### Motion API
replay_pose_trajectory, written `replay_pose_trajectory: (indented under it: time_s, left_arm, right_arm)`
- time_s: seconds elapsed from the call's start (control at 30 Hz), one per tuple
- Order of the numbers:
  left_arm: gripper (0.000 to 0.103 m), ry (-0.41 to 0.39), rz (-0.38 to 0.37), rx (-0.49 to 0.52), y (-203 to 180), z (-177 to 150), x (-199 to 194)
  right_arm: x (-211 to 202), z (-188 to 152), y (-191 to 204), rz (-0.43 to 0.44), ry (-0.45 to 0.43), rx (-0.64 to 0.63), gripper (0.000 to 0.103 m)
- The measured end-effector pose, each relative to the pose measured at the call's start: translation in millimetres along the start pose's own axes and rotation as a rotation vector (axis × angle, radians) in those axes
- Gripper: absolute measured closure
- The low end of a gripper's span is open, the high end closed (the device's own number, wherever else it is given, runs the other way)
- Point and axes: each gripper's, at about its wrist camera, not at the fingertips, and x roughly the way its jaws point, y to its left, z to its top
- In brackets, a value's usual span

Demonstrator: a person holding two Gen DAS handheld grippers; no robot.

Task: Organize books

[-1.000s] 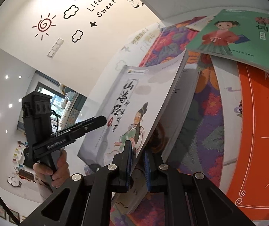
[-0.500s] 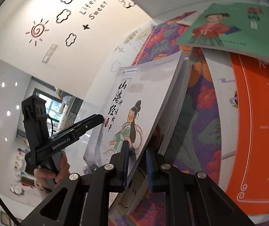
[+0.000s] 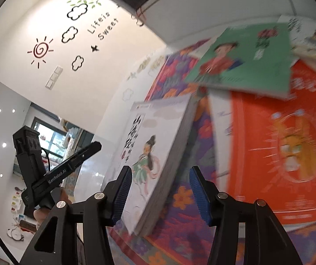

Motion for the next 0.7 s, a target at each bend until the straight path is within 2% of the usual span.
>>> replay_pose_trajectory:
  time_s: [0.2,0.4,0.57,0.63,0.7]
  left_arm:
    - [0.067,0.031,-0.059,0.082,-72,-3,19]
    - [0.067,0.089,-0.108,0.143,-145,-13,53]
    - [0.067,0.133,-0.073,0.158,-181,-24,83]
    - [0.067,0.142,-0.052,0.138,-187,-26,93]
    - [0.067,0.112,-0.034,0.140,-192,-28,94]
  right_arm:
    - [-48,4,-44,-0.055,-0.076,0.046,0.051]
    - [-89,0,-94,-0.162,-0.135,0.080,0.051]
    - [-108,-8,-129,-0.219,-0.146,0.089,0.051]
    - [-109,-11,-137,-0.210,-0.140,0.095,0.051]
    - [-107,-14,-144,-0.182,-0.135,0.091,0.051]
